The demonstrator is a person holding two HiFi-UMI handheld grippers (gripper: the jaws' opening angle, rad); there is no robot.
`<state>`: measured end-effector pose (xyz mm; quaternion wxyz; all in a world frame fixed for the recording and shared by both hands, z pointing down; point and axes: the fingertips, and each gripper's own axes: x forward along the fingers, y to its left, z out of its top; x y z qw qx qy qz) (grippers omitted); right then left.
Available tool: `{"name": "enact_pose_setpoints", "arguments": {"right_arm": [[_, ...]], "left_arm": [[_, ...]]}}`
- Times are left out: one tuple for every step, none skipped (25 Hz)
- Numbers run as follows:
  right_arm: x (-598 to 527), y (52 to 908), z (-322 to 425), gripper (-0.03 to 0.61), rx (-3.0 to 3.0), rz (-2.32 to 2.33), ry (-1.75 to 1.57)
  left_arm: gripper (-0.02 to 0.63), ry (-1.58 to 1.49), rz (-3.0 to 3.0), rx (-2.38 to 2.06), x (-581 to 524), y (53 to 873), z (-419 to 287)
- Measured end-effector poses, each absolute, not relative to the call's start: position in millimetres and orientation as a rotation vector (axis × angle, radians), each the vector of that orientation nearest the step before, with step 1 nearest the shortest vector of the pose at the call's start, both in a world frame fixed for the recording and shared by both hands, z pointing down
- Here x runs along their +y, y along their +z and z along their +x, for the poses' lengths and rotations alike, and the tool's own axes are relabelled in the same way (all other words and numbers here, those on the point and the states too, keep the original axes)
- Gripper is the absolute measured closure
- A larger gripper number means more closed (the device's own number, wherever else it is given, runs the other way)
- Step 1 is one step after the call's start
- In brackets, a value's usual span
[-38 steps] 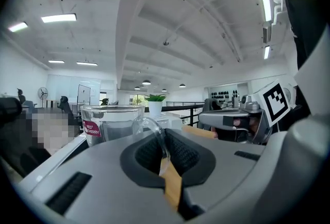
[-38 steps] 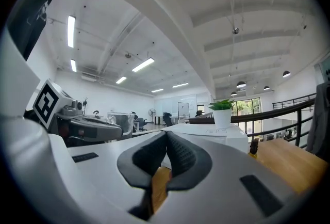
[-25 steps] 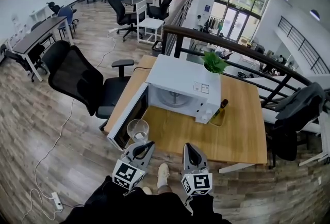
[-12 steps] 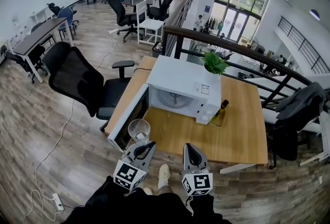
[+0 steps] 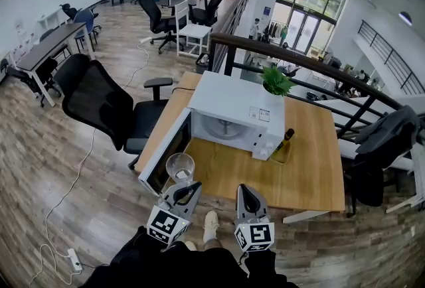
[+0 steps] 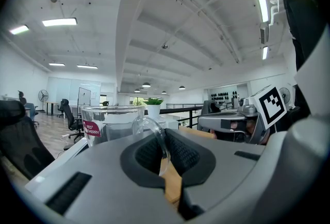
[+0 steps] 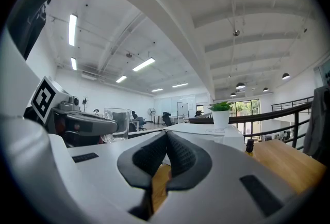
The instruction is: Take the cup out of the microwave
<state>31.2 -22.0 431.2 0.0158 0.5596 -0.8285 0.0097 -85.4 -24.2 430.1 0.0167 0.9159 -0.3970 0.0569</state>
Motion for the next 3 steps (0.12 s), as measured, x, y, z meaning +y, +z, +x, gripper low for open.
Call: {"name": "enact_pose_setpoints", "arguments": {"right_arm": [[-21.4,430.6,31.3,0.565,-2.577,1.741,0.031],[-20.8,429.9,31.5,0.565,-2.578,1.742,0.031],[-20.1,429.3,31.7,0.565,-2.578,1.743,0.031]], "left_arm": [[0.591,0.177,2.847,-1.235,-23.6,429.5,-85.4],[0.591,0.176,2.847,-1.236,-23.1,428.9,-85.3],[0.591,0.175,2.847,-1.236,-22.5,428.4,-85.3]]}}
